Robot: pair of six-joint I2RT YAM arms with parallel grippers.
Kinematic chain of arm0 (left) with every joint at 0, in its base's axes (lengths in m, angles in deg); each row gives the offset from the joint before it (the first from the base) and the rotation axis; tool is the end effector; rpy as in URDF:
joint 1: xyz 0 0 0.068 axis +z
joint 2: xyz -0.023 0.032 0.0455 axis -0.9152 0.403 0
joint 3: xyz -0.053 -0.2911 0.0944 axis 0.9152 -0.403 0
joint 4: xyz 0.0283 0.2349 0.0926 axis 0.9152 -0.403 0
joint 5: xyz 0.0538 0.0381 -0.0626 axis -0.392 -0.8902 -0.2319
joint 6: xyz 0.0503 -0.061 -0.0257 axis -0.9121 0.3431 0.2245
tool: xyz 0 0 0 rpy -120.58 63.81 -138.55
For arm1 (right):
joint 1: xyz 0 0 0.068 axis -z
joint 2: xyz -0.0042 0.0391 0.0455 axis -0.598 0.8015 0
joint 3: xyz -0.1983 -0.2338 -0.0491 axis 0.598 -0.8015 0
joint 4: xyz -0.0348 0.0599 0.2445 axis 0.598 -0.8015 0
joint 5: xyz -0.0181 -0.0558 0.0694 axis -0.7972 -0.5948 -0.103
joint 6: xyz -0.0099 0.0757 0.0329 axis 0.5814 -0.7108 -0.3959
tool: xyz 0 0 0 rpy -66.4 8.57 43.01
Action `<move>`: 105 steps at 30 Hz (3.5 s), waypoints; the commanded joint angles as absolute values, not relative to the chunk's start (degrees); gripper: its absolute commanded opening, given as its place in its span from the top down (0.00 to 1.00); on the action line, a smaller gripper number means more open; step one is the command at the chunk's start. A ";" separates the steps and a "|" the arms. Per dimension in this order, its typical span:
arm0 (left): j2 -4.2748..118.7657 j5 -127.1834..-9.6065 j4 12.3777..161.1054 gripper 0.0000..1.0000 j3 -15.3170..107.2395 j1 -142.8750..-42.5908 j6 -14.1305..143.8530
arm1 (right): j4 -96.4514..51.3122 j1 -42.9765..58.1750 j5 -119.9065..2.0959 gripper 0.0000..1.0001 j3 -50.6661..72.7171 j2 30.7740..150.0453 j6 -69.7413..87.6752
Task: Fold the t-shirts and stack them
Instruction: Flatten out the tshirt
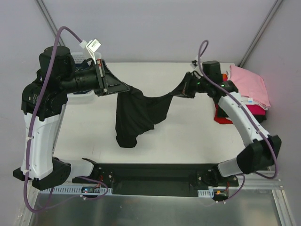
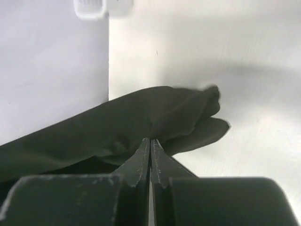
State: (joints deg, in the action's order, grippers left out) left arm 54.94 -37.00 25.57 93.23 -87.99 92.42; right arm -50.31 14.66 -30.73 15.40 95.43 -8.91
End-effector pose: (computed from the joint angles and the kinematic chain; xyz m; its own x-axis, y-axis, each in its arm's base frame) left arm 0.1491 -0.1093 0.5876 -0.7038 -0.2423 -0.6678 0.5406 0.4272 -0.7248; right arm 0.3094 0.1712 0.3749 -0.7902 0.0452 -0.6112 -0.4644 0.6068 0.6451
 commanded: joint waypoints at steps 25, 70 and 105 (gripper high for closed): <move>49.34 -49.24 22.75 0.96 89.84 -87.86 88.79 | -71.99 32.51 -37.63 0.99 22.85 71.82 0.58; 83.61 -62.68 53.26 0.20 48.32 -123.36 98.63 | -65.83 31.45 -38.33 0.99 9.92 83.95 1.46; 79.23 -70.68 57.48 1.00 41.38 -122.92 99.86 | -64.60 28.56 -40.35 0.99 9.13 85.97 0.05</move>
State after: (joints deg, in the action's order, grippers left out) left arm 83.75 -68.36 57.79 39.96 -123.23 100.83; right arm -65.83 29.55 -39.61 7.42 84.96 0.58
